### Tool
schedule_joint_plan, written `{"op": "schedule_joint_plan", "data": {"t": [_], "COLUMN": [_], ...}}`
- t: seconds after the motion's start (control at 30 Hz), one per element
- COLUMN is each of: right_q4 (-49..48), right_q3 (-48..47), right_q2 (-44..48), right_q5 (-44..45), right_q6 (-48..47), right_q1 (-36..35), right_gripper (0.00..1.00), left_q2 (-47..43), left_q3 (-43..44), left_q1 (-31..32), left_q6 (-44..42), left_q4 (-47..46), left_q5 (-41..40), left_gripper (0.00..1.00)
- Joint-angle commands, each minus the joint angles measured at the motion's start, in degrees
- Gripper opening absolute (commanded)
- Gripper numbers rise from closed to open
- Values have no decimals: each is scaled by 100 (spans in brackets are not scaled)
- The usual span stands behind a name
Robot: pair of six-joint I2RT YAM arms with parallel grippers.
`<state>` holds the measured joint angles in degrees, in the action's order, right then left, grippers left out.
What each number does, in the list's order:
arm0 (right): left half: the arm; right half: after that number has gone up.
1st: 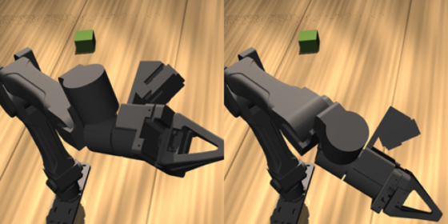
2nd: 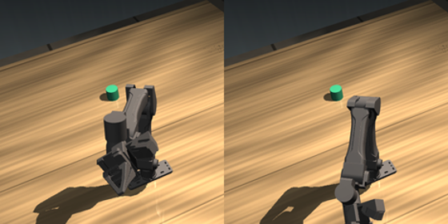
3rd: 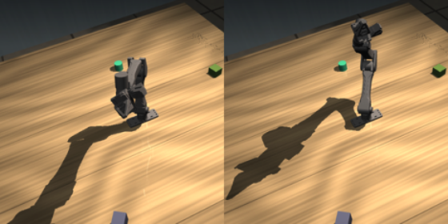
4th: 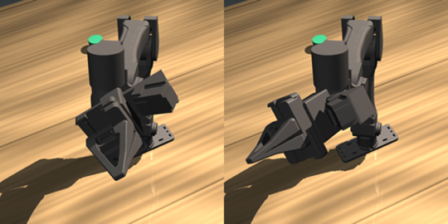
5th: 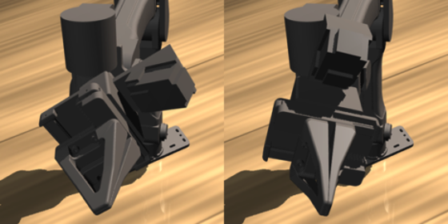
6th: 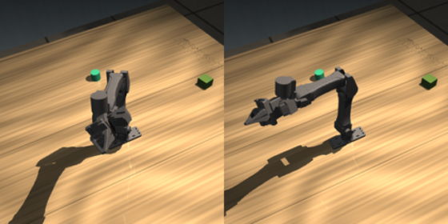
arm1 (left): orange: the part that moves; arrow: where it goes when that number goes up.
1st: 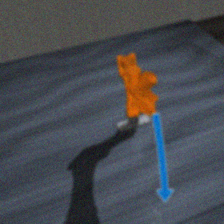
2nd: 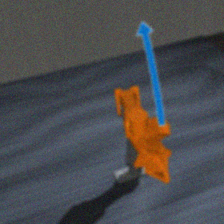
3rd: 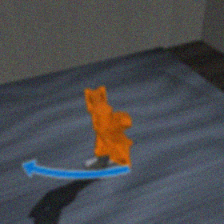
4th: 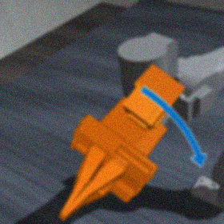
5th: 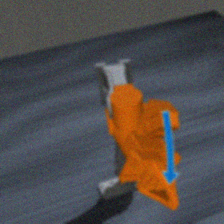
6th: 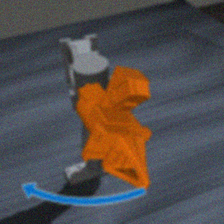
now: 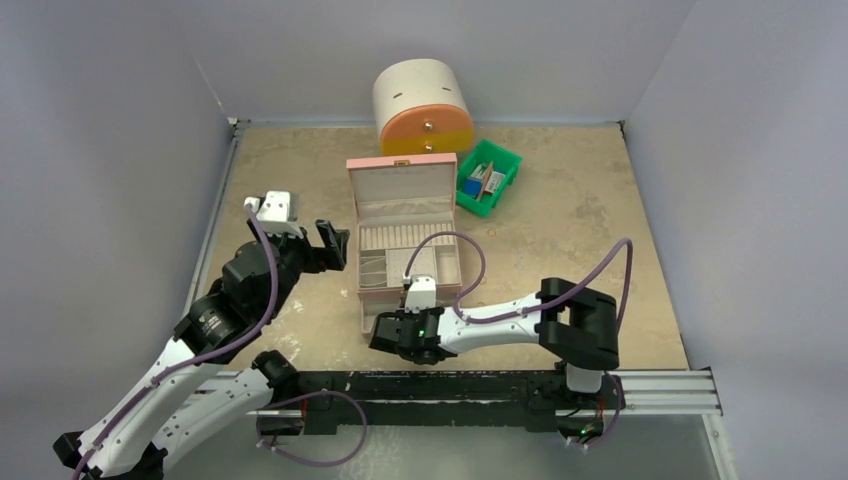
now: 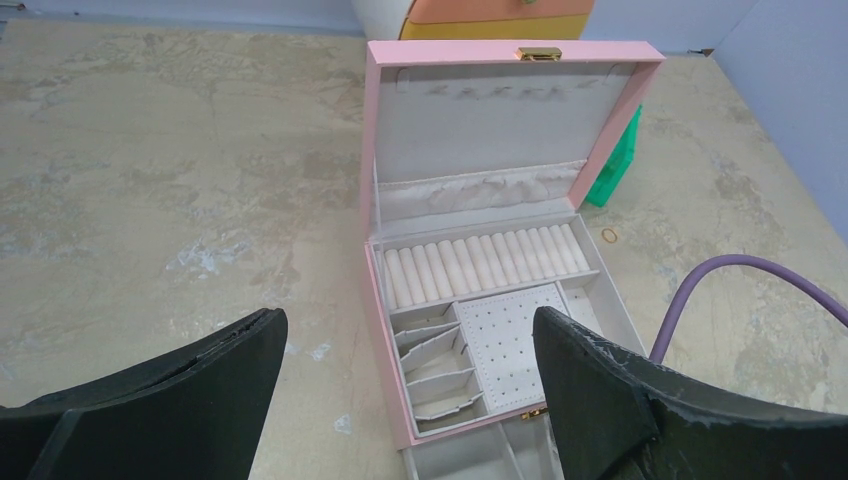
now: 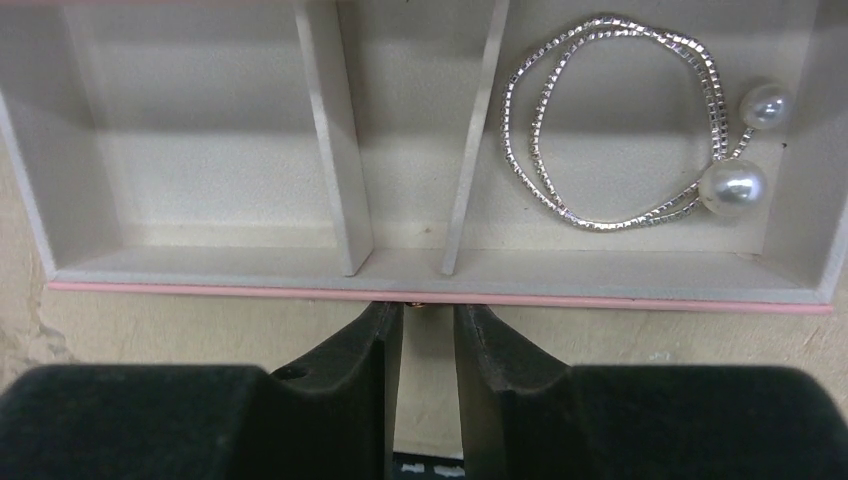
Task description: Organize the mixed jewelry
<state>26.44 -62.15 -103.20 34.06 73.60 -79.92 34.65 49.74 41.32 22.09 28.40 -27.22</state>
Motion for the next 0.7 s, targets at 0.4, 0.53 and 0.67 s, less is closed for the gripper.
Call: {"op": "schedule_joint_plan", "data": {"t": [0.4,0.53,0.67], "right_q4": [-370,-686,-1085], "right_q3": [-279,-192,-85], "right_q2": [-60,-45,-16], "right_q5": [1283,1327,1421], "right_q6": [-81,-286,-533], "right_q1": [418,547,640], "right_gripper": [26,27,29], "left_q2": [83,92,127], "left_q3": [69,66,72], "left_q1": [-1,-6,-2], "left_q6": [86,85,86], "left_q4": [-142,-142,-138], "left_q5": [-107,-132,-134], "left_gripper": [93,93,93]}}
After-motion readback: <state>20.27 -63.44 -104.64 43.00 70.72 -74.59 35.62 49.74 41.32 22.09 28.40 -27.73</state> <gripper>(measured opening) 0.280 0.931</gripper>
